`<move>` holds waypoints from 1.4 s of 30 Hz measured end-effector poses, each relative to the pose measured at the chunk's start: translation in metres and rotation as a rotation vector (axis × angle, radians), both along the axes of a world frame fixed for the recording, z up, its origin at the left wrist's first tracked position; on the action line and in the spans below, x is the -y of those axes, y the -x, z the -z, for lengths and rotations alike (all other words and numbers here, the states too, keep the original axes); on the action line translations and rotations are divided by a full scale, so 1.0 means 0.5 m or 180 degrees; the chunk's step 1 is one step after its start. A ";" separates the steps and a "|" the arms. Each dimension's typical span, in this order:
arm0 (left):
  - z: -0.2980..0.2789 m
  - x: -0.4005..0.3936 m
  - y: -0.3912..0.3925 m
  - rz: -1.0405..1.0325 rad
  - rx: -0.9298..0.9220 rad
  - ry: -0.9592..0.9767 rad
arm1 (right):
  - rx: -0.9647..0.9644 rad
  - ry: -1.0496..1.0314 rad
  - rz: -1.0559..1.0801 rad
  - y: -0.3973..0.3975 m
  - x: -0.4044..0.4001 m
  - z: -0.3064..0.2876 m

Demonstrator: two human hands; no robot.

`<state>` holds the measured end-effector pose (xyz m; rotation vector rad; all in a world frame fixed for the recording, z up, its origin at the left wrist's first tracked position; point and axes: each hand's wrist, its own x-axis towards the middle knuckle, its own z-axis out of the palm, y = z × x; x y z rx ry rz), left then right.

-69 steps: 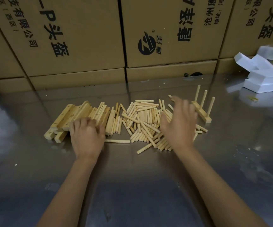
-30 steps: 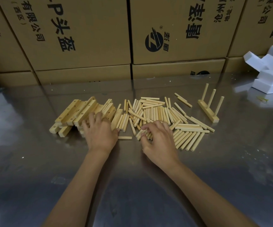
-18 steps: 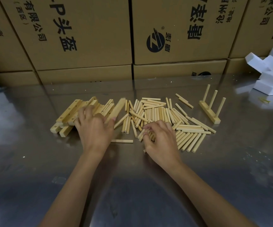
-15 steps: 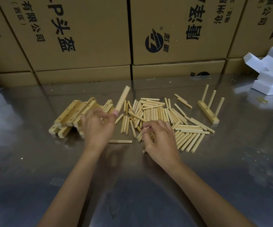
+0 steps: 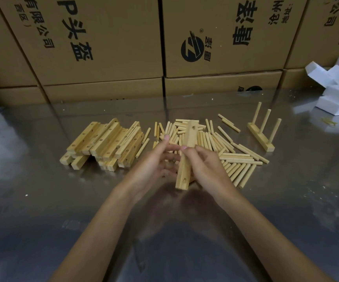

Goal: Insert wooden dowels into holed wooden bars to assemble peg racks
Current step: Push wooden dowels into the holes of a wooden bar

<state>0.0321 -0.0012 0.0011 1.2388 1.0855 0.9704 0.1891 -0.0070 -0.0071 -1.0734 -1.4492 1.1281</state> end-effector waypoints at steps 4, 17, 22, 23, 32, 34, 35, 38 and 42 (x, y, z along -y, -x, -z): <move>0.001 0.008 -0.012 -0.0223 0.0211 0.0026 | 0.1384 -0.0524 -0.0304 0.026 0.021 0.019; -0.007 -0.010 0.043 -0.1064 0.0952 0.0591 | 0.2790 -0.1155 -0.0653 -0.050 -0.020 0.026; -0.002 -0.016 0.037 -0.0690 0.1041 0.0894 | 0.1529 -0.1580 0.0321 -0.027 -0.006 0.007; -0.001 -0.017 0.035 -0.0571 0.1013 0.0927 | 0.1085 -0.1487 0.0420 -0.026 -0.004 0.001; 0.006 -0.012 0.013 0.0064 0.0870 0.0787 | -0.0527 -0.0579 0.0244 -0.030 -0.007 -0.021; 0.005 -0.012 0.016 0.0015 0.0839 0.0722 | -0.0275 -0.0644 0.0306 -0.033 -0.004 -0.022; 0.005 -0.012 0.017 -0.0022 0.0816 0.0688 | -0.0120 -0.0682 0.0334 -0.034 -0.003 -0.023; 0.002 -0.012 0.019 -0.0117 0.0756 0.0608 | 0.0100 -0.0666 0.0348 -0.035 0.000 -0.027; 0.000 -0.011 0.022 -0.0179 0.0708 0.0502 | -0.0369 -0.0333 0.0241 -0.044 -0.004 -0.036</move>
